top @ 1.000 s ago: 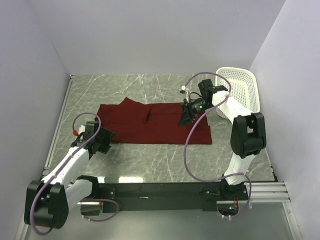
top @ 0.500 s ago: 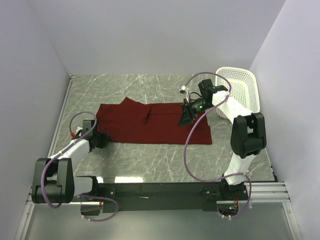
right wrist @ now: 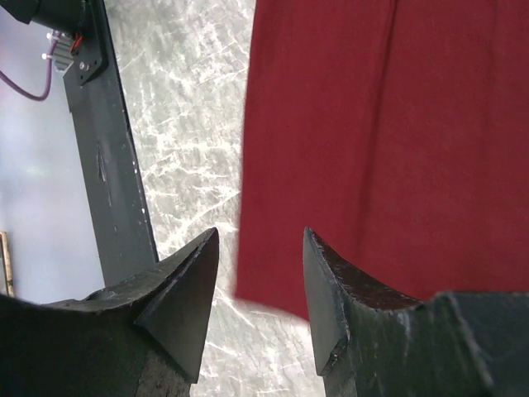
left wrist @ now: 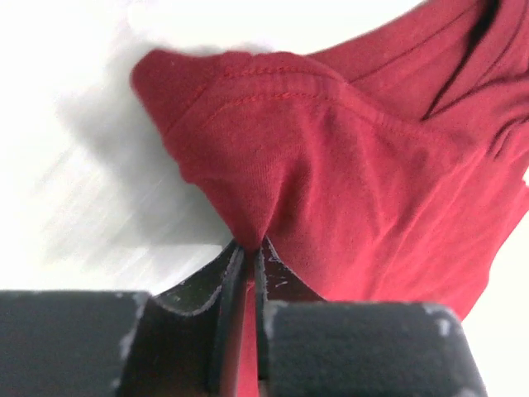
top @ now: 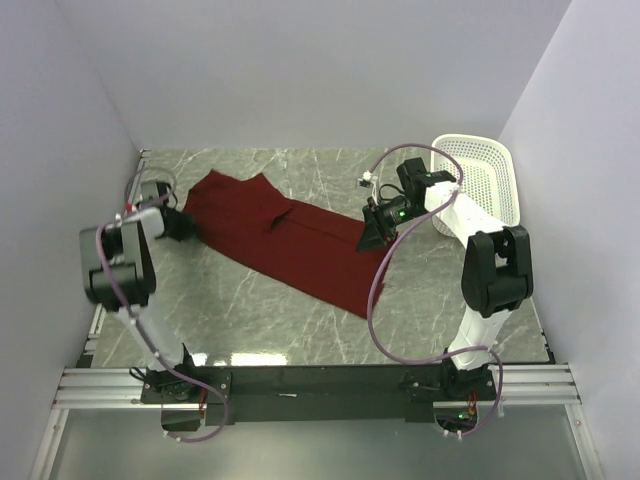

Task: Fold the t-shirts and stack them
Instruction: Fold the tshirt

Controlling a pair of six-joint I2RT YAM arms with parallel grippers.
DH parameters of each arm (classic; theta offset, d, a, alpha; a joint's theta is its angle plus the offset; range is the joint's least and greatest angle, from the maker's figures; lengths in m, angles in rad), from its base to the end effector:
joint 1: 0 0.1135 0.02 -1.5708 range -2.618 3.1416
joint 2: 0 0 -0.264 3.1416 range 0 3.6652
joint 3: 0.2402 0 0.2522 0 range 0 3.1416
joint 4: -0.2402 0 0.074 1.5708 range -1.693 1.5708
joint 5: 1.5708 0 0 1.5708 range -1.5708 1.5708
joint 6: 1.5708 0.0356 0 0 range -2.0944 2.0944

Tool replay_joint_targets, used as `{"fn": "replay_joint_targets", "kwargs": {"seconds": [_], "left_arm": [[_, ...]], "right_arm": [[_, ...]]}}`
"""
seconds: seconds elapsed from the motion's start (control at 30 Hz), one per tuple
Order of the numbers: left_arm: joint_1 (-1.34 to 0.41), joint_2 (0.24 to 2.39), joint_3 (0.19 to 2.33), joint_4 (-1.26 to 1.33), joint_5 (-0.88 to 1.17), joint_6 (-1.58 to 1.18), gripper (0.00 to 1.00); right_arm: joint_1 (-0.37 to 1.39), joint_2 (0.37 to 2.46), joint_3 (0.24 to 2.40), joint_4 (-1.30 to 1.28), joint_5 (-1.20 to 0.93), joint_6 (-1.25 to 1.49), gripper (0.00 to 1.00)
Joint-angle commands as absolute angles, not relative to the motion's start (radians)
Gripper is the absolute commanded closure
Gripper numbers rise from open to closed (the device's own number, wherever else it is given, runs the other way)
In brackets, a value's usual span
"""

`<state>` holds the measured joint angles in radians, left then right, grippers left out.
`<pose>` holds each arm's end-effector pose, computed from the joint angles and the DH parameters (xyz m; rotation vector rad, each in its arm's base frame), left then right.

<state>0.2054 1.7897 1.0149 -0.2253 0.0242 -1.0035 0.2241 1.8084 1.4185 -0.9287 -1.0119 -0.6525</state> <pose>0.3463 0.0713 0.1505 -1.4733 2.1494 -0.3261 0.3391 0.1083 0.2425 -1.1776 2.1131 1.2414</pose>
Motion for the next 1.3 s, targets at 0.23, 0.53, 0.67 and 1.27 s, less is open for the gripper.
{"fn": "replay_joint_targets", "kwargs": {"seconds": [0.23, 0.53, 0.67, 1.27], "left_arm": [[0.221, 1.858, 1.344, -0.296, 0.003, -0.735, 0.41], [0.221, 1.352, 1.019, -0.196, -0.008, -0.735, 0.15], [0.222, 1.146, 0.806, -0.169, 0.064, -0.753, 0.13], [0.224, 0.772, 0.675, -0.337, 0.124, -0.745, 0.12]], "right_arm": [[0.290, 1.697, 1.381, -0.930, -0.815, -0.775, 0.46], [0.790, 1.649, 1.109, -0.603, -0.289, -0.595, 0.44], [0.923, 1.664, 1.082, -0.534, -0.157, -0.502, 0.42], [1.049, 1.810, 1.088, -0.495, 0.028, -0.322, 0.71]]}}
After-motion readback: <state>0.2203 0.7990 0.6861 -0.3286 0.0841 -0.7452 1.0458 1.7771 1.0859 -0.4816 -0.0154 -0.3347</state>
